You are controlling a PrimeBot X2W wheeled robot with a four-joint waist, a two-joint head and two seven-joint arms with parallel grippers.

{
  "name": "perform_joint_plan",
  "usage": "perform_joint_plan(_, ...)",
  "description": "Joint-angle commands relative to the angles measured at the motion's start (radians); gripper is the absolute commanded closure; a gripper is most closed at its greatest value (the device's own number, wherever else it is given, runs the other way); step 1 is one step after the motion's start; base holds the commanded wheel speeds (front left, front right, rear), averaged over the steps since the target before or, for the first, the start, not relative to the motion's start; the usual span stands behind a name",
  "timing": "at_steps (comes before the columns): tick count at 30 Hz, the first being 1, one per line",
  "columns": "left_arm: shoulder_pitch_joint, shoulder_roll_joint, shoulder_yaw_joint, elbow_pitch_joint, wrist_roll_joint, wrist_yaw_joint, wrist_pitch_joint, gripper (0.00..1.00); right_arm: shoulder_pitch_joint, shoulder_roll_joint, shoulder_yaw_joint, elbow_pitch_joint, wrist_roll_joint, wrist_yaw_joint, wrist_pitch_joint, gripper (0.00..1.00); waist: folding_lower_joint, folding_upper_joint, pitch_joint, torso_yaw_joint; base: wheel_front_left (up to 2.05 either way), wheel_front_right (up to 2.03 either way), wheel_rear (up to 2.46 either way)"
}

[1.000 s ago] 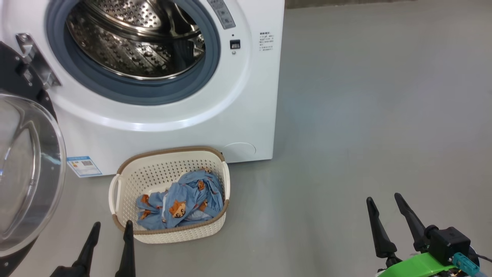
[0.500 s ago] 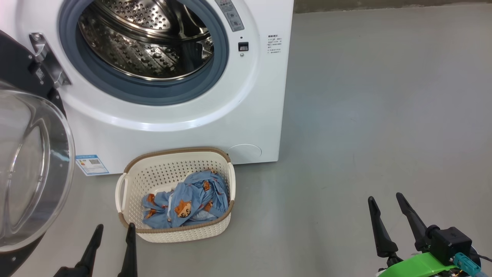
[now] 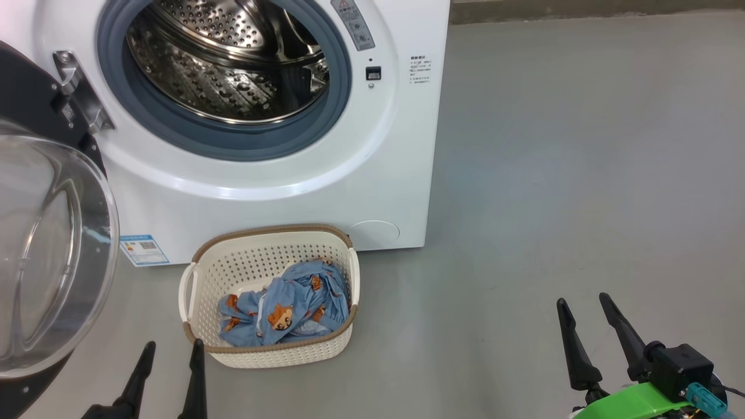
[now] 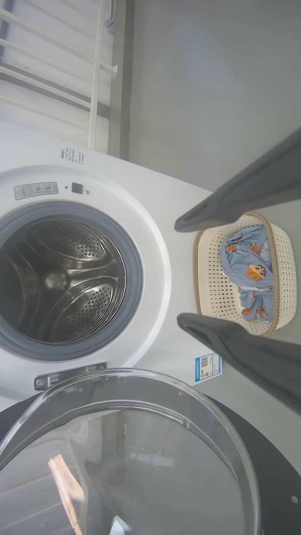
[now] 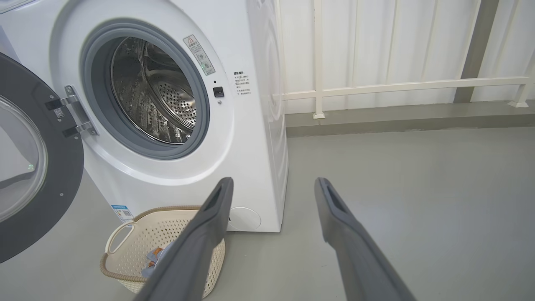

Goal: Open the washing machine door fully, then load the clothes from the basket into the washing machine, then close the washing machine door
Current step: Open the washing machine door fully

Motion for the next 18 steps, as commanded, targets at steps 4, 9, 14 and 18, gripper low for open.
perform_joint_plan(4,-0.032,0.012,0.039,-0.016,-0.001,-0.005,-0.006,0.0,-0.002,-0.001,0.025,-0.022,-0.013,0.002,-0.007,0.0,0.0,-0.0001,0.0,0.001,0.0,0.0,0.0)
perform_joint_plan(9,-0.032,0.012,0.041,-0.014,0.003,-0.01,-0.006,0.0,0.002,-0.001,0.024,-0.022,-0.02,0.002,-0.007,0.0,0.0,-0.0001,-0.003,0.003,0.0,0.0,0.0)
perform_joint_plan(14,-0.034,0.012,0.049,-0.015,0.007,-0.014,-0.006,0.0,0.004,-0.001,0.02,-0.029,-0.042,0.002,-0.007,0.0,0.0,-0.0001,-0.004,0.007,0.0,0.0,0.0)
perform_joint_plan(18,-0.034,0.012,0.049,-0.017,0.005,-0.014,-0.006,0.0,0.005,-0.001,0.018,-0.027,-0.046,0.002,-0.007,0.0,0.0,-0.0001,-0.002,0.008,0.0,0.0,0.0)
